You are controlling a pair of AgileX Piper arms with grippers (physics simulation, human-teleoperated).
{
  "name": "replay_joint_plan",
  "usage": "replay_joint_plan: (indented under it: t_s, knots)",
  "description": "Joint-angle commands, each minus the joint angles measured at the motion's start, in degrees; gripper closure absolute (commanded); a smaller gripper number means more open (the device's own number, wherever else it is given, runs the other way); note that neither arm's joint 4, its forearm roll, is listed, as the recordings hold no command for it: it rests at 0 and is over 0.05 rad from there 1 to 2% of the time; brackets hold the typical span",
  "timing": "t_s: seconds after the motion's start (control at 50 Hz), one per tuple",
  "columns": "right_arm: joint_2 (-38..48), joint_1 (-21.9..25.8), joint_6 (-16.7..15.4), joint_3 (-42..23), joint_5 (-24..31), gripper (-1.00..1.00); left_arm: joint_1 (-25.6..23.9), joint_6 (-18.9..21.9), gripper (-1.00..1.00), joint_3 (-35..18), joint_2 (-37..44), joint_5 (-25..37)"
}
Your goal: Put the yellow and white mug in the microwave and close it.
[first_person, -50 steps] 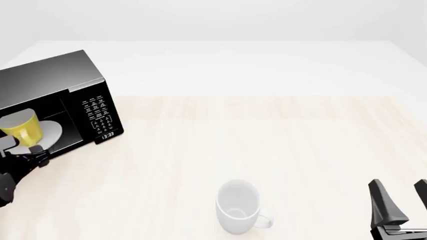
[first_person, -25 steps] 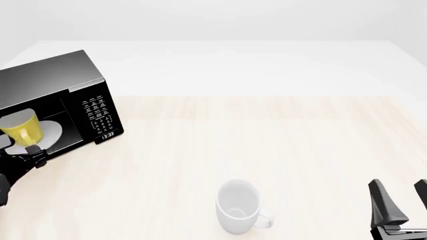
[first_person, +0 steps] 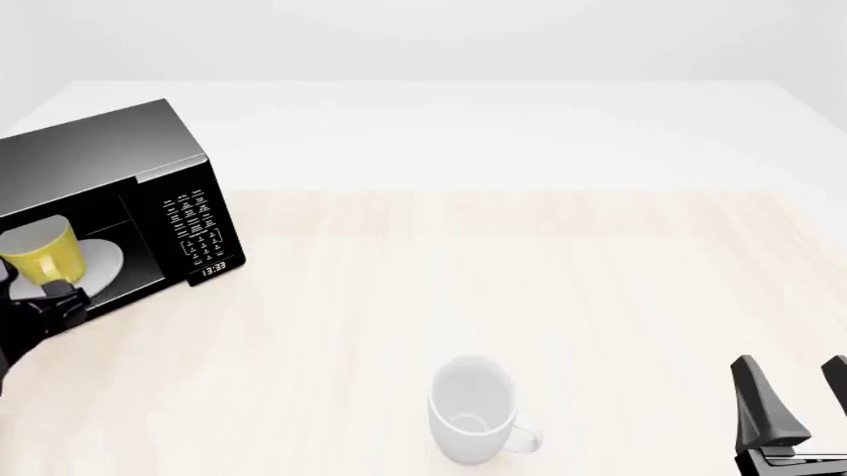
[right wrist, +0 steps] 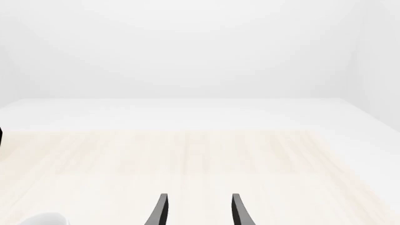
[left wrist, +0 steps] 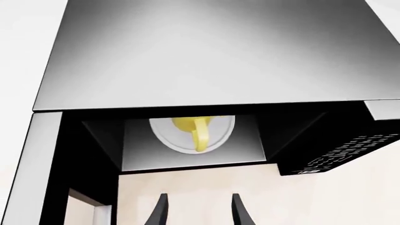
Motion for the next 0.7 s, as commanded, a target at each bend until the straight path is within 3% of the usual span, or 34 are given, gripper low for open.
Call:
replay_joint_plan:
  t_s: [0.02, 0.7]
  knots:
    - [0.0, 0.0, 0.0, 0.0, 0.0, -1.0, -0.9, -1.7, -1.0, -0.5, -3.0, 3.9]
    - [0.0, 0.0, 0.0, 0.0, 0.0, -1.0, -1.1, -3.8, -1.0, 1.4, -17.7, 13.5]
